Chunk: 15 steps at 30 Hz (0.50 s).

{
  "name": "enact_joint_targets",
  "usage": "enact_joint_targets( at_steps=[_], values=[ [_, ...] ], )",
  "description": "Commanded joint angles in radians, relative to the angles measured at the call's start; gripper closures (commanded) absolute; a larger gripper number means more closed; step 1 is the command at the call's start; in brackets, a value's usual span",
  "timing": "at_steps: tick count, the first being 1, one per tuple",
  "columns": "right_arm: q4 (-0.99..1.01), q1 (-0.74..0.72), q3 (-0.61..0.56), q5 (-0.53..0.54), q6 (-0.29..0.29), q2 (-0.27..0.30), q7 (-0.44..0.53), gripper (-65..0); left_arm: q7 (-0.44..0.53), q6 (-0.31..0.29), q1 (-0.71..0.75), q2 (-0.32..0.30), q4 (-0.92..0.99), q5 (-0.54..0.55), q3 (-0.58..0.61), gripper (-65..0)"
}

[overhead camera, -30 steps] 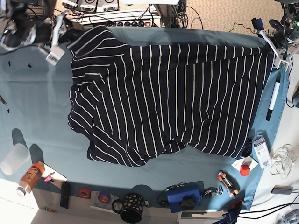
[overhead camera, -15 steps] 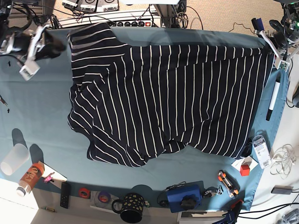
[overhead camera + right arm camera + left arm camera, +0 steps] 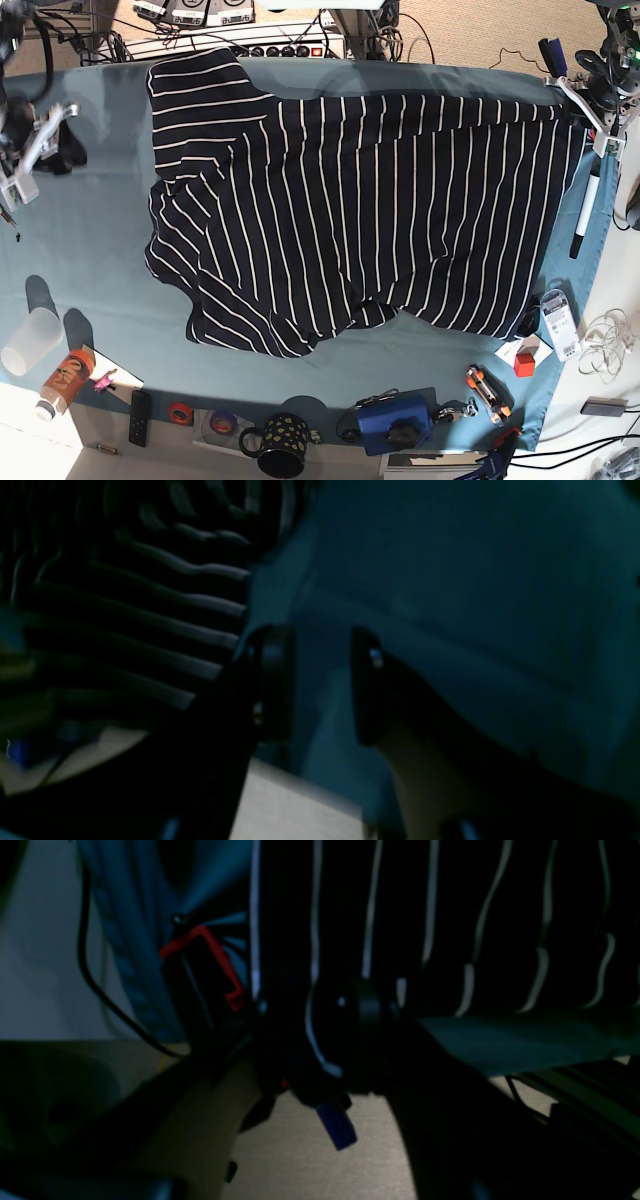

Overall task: Layout the t-shirt on the table in an organized manner, then fold the t-shirt properly
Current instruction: 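Release the shirt with the right gripper and move it toward the shirt's side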

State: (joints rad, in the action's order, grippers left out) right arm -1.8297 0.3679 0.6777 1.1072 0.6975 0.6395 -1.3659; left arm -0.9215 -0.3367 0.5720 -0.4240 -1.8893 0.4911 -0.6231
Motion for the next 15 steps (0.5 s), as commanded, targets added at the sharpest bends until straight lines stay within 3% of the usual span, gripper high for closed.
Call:
enact_joint_targets(
  at_steps=[1, 3, 9, 15],
  values=[
    [0.031, -0.020, -0.010, -0.001, 0.001, 0.024, 0.050, -19.0, -0.019, 0.037, 0.007, -0.025, -0.005, -0.072, -0.016, -22.0],
    [0.114, -0.068, -0.045, -0.029, 0.001, 0.017, 0.103, -19.0, -0.018, 0.037, 0.007, -0.026, -0.005, -0.072, -0.016, -22.0],
    [0.307, -0.222, -0.202, -0.055, 0.001, 0.011, 0.111, -19.0, 0.026, 0.038, 0.003, -0.025, -0.005, -0.068, -0.016, -22.0],
    [0.446, -0.349, -0.367, -0.164, 0.001, -0.037, 0.170, -19.0, 0.024, 0.041, -0.025, -0.025, -0.006, -0.069, -0.016, -22.0]
  ],
)
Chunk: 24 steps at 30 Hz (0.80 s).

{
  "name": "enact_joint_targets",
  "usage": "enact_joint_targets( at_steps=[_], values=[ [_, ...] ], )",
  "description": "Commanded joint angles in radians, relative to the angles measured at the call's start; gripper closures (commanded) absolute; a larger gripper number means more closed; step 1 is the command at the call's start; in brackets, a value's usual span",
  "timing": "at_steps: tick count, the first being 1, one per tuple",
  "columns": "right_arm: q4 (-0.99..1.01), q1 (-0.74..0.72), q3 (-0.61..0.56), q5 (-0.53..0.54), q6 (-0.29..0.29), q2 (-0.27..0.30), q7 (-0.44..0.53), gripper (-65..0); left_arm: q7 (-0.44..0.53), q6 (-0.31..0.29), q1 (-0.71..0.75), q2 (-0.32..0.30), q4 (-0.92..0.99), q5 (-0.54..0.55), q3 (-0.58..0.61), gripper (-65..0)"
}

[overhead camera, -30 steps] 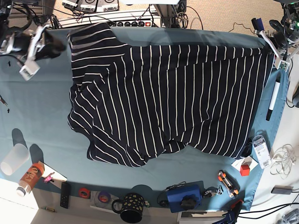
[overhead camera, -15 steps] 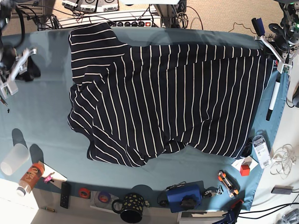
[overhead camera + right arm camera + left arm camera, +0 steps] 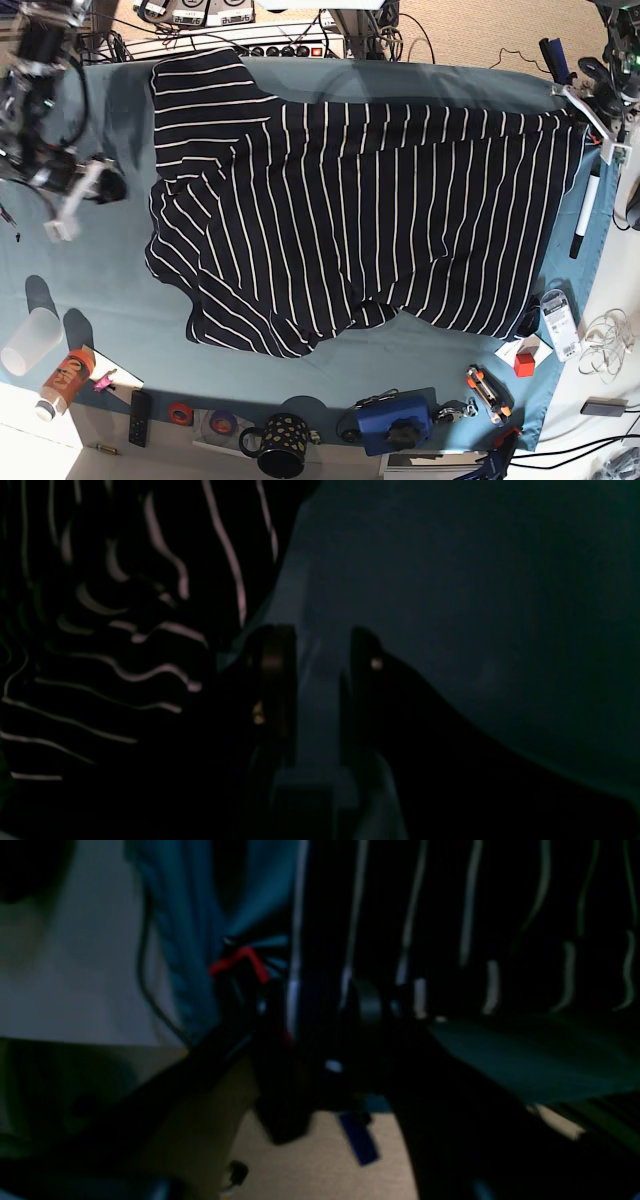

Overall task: Layout the t-shirt on the table in an organized manner, then fold the t-shirt properly
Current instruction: 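Release the shirt with the right gripper and move it toward the shirt's side, then grasp the shirt edge with the right gripper and pull it outward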

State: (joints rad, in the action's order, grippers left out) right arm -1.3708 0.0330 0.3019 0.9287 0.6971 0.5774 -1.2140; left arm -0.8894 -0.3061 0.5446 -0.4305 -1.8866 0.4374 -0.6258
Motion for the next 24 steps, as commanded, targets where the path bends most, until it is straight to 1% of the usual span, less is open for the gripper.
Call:
enact_joint_targets(
  at_steps=[1, 4, 7, 8, 11, 13, 17, 20, 24],
  values=[
    [0.004, -0.027, -0.012, 0.012, 0.001, 0.014, 0.018, -19.0, -0.008, 0.011, 0.001, -0.018, -0.008, -0.015, -0.013, -22.0],
    [0.034, -0.051, -0.055, 0.013, 0.001, -0.019, 0.018, -19.0, -0.008, 0.011, 0.001, -0.018, -0.008, -0.015, -0.013, -22.0],
    [0.036, -0.052, -0.071, 0.012, 0.001, -0.053, 0.014, -18.6, -0.008, 0.011, 0.002, -0.018, -0.008, -0.015, -0.013, -22.0],
    [0.036, -0.052, -0.073, 0.012, 0.001, -0.061, 0.005, -15.9, -0.008, 0.011, 0.001, -0.018, -0.008, -0.014, -0.013, -22.0],
    [0.036, -0.050, -0.073, -0.014, 0.001, -0.073, -0.022, -0.6, -0.008, 0.011, 0.001, -0.018, -0.008, -0.015, -0.013, -22.0],
    [0.035, -0.047, -0.069, -0.042, 0.001, -0.072, -0.041, 0.0, -0.008, 0.011, 0.001, -0.018, -0.008, -0.014, -0.013, -22.0],
    [0.026, -0.023, -0.026, -0.023, 0.001, -0.073, -0.109, 0.0, -0.008, 0.011, 0.001, -0.018, -0.008, -0.015, -0.013, -22.0],
    [-0.038, 0.053, 0.040, 0.019, 0.001, -0.072, -0.124, 0.0, -0.008, 0.011, 0.001, -0.018, -0.008, -0.015, -0.013, -22.0],
    [-0.176, 0.203, 0.145, 0.025, 0.001, -0.073, -0.134, 0.0, -0.007, 0.011, 0.001, -0.018, -0.008, -0.014, -0.013, -22.0]
  ],
)
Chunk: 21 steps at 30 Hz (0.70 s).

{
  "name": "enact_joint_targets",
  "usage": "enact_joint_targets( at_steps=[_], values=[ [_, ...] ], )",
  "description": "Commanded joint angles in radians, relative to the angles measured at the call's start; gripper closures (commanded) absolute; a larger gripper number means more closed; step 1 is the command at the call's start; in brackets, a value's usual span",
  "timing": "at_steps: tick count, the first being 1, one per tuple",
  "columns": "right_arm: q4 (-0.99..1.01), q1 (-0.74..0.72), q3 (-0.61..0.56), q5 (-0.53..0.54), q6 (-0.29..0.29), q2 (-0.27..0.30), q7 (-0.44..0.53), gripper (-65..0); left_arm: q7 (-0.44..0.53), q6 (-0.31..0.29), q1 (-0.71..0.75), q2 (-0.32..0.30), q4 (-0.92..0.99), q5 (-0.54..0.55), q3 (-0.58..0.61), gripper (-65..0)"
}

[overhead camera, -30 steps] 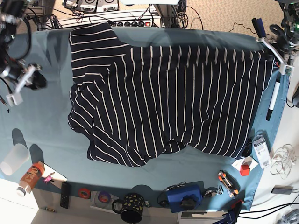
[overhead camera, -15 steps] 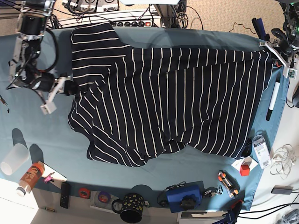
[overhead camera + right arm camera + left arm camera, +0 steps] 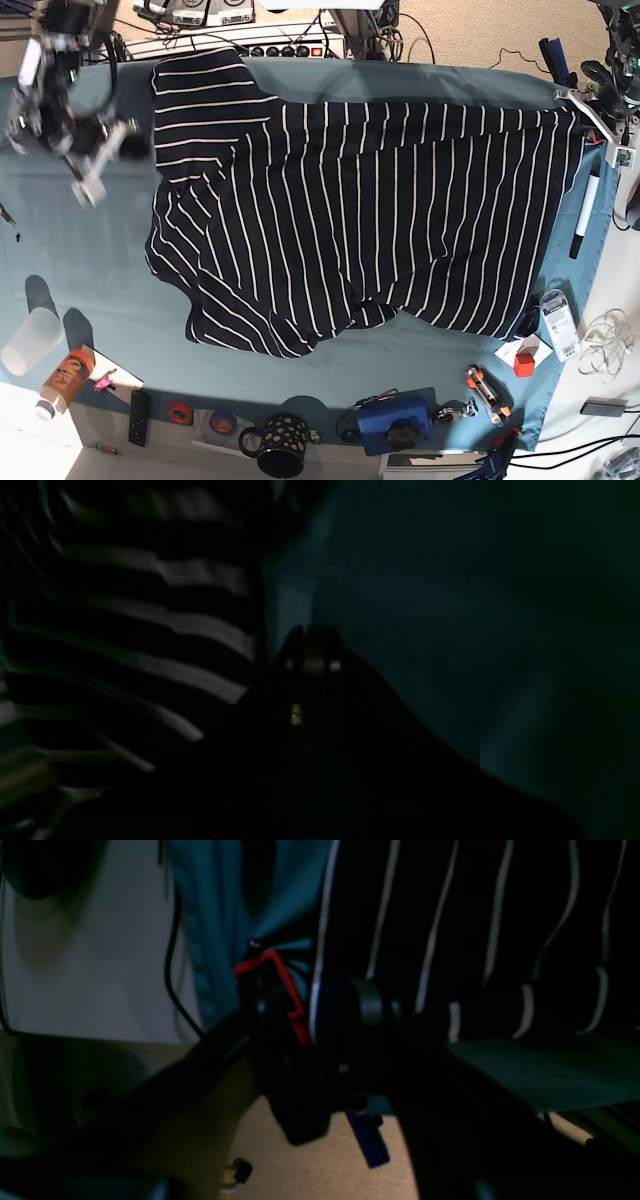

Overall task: Layout the t-shirt on the table in an organized manner, then fold the t-shirt properly
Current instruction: 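Grasp the shirt edge with the right gripper and pull it outward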

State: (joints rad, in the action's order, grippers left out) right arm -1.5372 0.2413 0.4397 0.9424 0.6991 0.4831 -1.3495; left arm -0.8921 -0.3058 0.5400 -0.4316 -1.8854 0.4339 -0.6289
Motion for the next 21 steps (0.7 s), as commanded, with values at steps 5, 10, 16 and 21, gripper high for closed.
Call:
enact_joint_targets(
  at_steps=[5, 10, 16, 21],
  values=[
    [-0.159, 0.157, 0.138, 0.038, -0.001, 0.021, 0.030, 0.0, -0.004, 0.011, 0.006, -0.017, -0.010, -0.011, -0.010, -22.0],
    [-0.169, 0.145, 0.193, 0.112, -0.001, 0.026, 0.058, 0.0, -0.005, 0.011, 0.006, -0.017, -0.010, -0.003, -0.010, -22.0],
    [-0.169, 0.092, 0.193, 0.139, -0.001, 0.026, 0.101, -29.1, -0.005, 0.010, 0.006, -0.017, -0.010, 0.035, -0.010, -22.0],
    [-0.135, -0.009, 0.151, 0.072, -0.001, -0.016, 0.129, -29.1, -0.005, 0.010, 0.006, -0.017, -0.010, 0.042, -0.010, -22.0]
  ],
)
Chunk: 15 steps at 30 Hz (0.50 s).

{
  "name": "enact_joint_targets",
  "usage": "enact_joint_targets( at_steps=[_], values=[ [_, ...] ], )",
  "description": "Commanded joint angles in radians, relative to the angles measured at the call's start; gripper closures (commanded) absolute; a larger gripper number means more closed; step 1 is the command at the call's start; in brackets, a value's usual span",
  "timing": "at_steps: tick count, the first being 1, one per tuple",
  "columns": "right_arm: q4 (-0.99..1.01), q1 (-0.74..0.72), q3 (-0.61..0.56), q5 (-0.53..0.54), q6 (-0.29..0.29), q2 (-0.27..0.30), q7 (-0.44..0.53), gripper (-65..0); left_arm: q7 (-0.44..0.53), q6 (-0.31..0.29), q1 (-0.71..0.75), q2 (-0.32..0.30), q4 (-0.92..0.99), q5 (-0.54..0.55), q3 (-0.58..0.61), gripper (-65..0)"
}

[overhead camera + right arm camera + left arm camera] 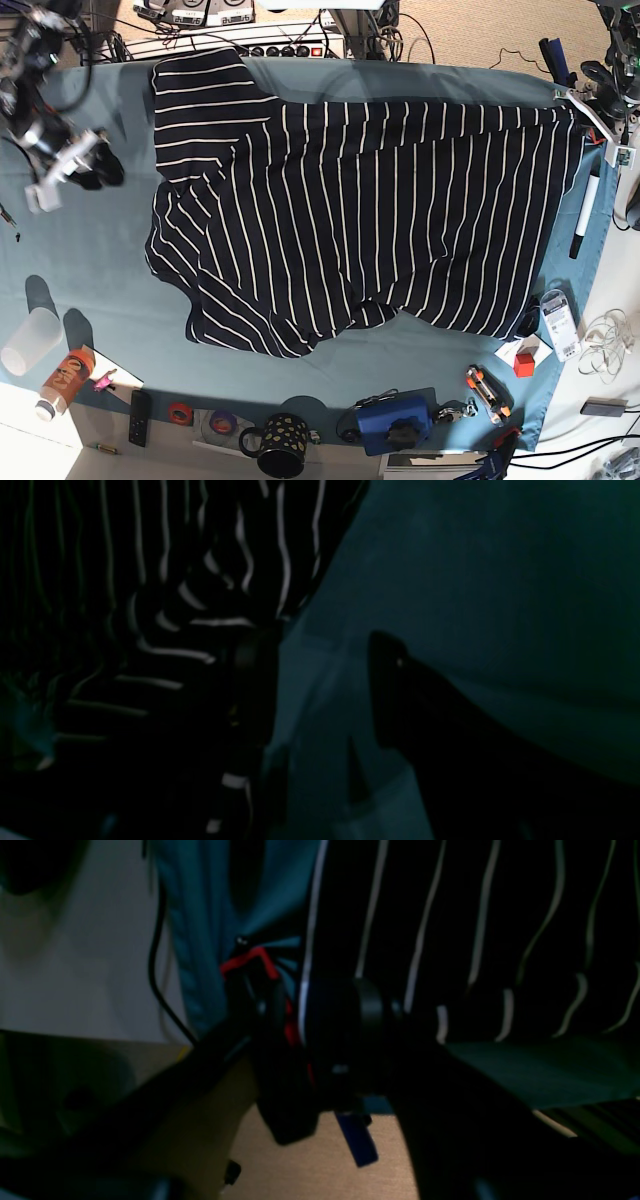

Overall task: Layout the t-shirt on the table in an organized manner, then fold the t-shirt properly
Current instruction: 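Grasp the shirt edge with the right gripper and pull it outward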

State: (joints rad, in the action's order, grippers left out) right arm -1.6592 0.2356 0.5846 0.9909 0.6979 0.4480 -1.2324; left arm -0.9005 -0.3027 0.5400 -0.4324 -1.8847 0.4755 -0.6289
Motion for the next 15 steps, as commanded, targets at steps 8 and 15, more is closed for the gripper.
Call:
enact_joint_targets(
  at_steps=[8, 15],
  values=[
    [0.159, -0.117, -0.198, -0.112, -0.034, -0.008, 0.133, -29.1, 0.004, 0.007, 0.006, -0.016, -0.010, 0.000, -0.010, -22.0],
    [0.247, -0.180, -0.243, -0.146, -0.030, -0.081, 0.159, -28.9, 0.004, 0.008, 0.006, -0.016, -0.010, 0.000, -0.010, -22.0]
  ],
)
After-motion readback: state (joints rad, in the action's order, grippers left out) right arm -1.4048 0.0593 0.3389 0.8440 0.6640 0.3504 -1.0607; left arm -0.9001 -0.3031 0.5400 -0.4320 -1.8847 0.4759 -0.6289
